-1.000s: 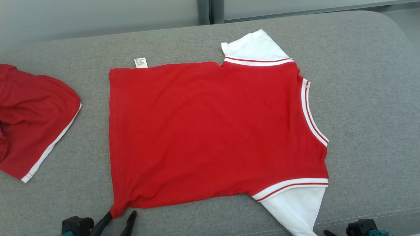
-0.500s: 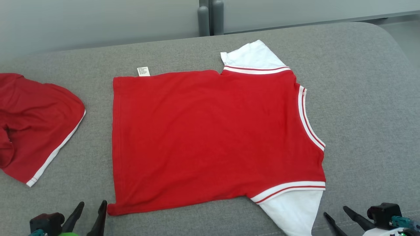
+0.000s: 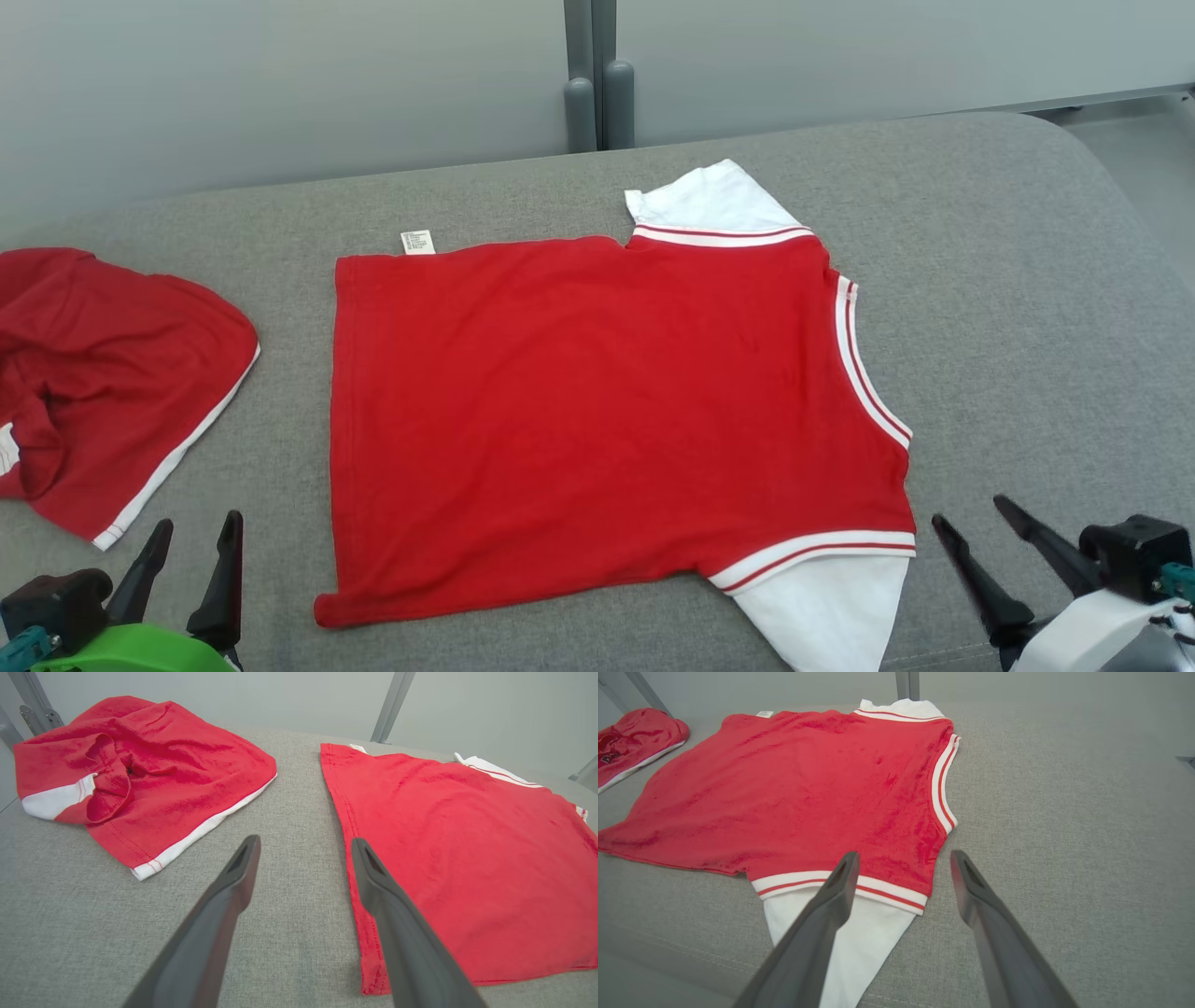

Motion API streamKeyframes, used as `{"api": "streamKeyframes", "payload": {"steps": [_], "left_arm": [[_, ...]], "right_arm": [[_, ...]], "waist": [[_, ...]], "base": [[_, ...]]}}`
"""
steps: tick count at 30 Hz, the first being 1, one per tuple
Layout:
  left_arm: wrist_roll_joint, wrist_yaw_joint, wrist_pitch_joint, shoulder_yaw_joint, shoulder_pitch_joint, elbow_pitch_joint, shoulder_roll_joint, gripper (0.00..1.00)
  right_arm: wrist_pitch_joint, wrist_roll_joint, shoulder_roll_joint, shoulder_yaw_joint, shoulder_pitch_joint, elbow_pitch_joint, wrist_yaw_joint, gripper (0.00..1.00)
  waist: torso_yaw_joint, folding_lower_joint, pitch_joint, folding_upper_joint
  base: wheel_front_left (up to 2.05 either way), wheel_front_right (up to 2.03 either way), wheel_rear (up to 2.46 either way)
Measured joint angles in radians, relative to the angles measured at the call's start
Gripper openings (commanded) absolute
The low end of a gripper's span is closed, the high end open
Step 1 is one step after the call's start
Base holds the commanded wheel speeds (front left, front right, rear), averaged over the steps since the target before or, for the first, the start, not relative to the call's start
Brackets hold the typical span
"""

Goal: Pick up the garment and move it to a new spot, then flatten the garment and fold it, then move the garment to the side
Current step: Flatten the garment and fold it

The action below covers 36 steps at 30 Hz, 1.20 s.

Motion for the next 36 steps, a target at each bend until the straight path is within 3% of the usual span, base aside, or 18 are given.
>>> {"api": "streamKeyframes", "payload": {"steps": [3, 12, 24, 36], "left_arm": [[0.010, 0.005, 0.000, 0.030, 0.000, -0.047, -0.006, 1.00], [0.070, 0.013, 0.000, 0.080, 0.030, -0.100, -0.030, 1.00], [0.090, 0.013, 0.000, 0.077, 0.108, -0.122, -0.086, 1.00], [0.141, 0.012, 0.000, 0.077, 0.095, -0.106, -0.097, 1.00]], "right_arm": [[-0.043, -0.009, 0.001, -0.034, -0.028, -0.033, -0.020, 1.00], [-0.144, -0.097, 0.023, -0.052, -0.093, -0.050, -0.040, 1.00], [-0.210, -0.107, 0.135, -0.087, -0.095, 0.055, -0.075, 1.00], [-0.223, -0.127, 0.168, -0.126, -0.151, 0.164, -0.081, 1.00]], "waist": [[-0.001, 0.0000, -0.012, 0.0000], [-0.014, 0.0000, -0.037, 0.0000], [-0.016, 0.0000, -0.058, 0.0000], [0.000, 0.0000, -0.056, 0.0000]], "base": [[0.00, 0.00, 0.00], [0.00, 0.00, 0.00], [0.00, 0.00, 0.00], [0.00, 0.00, 0.00]]}}
